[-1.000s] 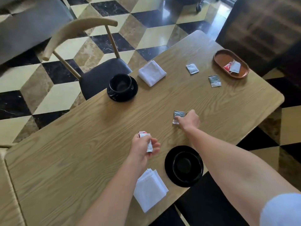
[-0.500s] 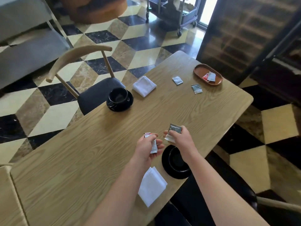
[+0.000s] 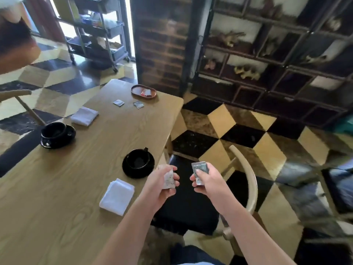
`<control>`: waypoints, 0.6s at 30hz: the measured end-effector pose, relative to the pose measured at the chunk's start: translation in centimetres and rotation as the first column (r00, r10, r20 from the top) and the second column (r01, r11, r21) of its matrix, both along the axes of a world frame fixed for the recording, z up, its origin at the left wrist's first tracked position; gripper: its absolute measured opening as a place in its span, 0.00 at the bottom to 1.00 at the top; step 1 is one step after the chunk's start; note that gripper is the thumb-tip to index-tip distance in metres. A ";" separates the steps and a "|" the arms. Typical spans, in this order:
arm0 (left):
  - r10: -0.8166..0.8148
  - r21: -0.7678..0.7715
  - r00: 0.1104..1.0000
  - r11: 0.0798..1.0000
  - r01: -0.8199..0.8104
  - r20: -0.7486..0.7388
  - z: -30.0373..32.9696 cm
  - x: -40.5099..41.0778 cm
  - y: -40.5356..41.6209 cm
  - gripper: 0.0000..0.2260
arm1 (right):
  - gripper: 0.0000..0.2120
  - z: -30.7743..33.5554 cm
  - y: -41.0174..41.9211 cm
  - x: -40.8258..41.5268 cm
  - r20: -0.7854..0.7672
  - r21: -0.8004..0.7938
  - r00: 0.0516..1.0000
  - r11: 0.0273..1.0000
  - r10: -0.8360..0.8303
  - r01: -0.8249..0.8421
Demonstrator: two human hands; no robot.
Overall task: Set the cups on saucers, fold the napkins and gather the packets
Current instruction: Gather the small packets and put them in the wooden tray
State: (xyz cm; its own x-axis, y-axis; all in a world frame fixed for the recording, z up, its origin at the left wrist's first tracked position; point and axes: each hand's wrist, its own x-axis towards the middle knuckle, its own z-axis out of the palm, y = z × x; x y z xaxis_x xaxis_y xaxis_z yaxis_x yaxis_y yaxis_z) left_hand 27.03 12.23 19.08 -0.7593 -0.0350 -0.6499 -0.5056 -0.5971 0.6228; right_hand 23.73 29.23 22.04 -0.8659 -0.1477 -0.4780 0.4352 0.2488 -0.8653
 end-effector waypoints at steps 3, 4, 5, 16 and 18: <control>-0.063 -0.015 0.998 0.998 0.063 -0.022 0.0 -0.1 4.7 0.11 | 0.06 0.4 5.0 1.4 0.012 -0.012 0.996 0.996 -0.090 0.090; -0.084 -0.027 0.996 0.996 0.084 -0.023 0.0 -0.4 6.4 0.11 | 0.05 0.5 6.6 1.6 0.015 -0.015 0.993 0.993 -0.116 0.116; -0.109 -0.041 0.994 0.993 0.108 -0.022 0.0 -0.8 8.3 0.10 | 0.05 0.5 8.4 1.8 0.014 -0.022 0.991 0.991 -0.133 0.134; -0.267 -0.054 0.963 0.962 0.268 0.017 -1.8 -9.8 36.2 0.10 | 0.07 -0.3 34.3 -4.2 -0.016 -0.007 0.984 0.984 -0.177 0.177; -0.251 -0.046 0.966 0.966 0.254 0.057 -1.7 -11.5 40.4 0.09 | 0.06 0.0 38.6 -5.9 -0.020 0.022 0.980 0.980 -0.199 0.199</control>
